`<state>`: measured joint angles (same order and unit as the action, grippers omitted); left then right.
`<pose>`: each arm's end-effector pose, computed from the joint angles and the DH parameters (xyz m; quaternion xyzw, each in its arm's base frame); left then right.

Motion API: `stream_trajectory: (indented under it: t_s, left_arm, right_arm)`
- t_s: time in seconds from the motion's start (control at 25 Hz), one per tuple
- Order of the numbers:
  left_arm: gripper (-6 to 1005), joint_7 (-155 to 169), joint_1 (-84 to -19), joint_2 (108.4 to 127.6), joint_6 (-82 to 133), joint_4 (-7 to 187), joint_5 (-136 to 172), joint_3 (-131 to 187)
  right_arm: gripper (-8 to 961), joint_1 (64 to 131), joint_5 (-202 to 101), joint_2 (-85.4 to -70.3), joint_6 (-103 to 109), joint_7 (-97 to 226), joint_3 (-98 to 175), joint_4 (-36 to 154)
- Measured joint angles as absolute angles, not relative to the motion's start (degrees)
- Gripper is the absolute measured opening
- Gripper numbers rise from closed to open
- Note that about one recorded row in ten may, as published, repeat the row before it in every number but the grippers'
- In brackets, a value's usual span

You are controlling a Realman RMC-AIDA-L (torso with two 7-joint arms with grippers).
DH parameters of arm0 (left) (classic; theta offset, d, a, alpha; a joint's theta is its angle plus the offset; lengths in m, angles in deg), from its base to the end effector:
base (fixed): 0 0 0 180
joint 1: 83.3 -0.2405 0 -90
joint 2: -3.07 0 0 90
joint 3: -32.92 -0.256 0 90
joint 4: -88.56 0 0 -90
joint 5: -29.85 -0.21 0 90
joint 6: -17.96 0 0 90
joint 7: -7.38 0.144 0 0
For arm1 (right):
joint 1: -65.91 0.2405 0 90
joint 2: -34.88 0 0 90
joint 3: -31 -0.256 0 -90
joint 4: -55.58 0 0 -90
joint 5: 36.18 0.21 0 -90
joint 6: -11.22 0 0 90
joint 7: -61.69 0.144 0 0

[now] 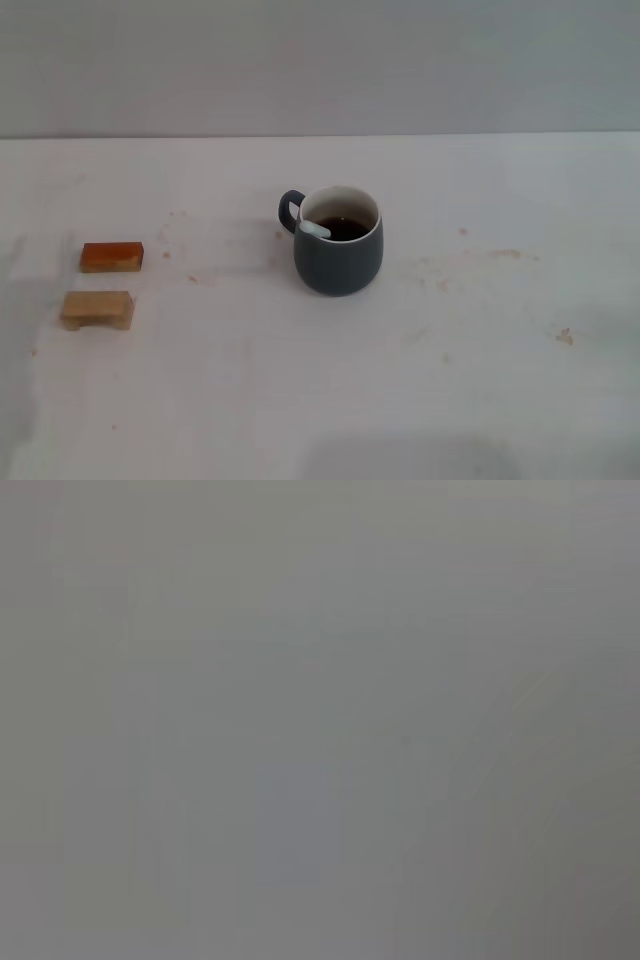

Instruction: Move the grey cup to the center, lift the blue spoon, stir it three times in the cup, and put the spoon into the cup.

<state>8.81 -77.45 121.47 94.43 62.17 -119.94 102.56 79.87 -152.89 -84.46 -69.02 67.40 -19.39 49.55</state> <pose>-0.3404 0.2637 0.0323 -0.6049 -0.1566 -0.3219 0.7113 0.3920 0.2506 0.0403 -0.5485 0.2465 0.2765 0.7496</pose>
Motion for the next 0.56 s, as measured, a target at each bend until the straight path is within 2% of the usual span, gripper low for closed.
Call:
stream_trajectory:
  t_s: [0.44, 0.56]
  left_arm:
    - [687, 3.57, -76.47, 120.99, 93.55, 68.94, -118.43, 102.99]
    - [687, 3.31, -76.18, 121.03, 93.53, 69.50, -118.42, 103.37]
  right_arm:
    - [-1, 81.00, -152.89, -84.32, -69.16, 67.40, -18.99, 49.54]
    - [-1, 81.46, -152.89, -84.31, -69.18, 67.40, -18.94, 49.52]
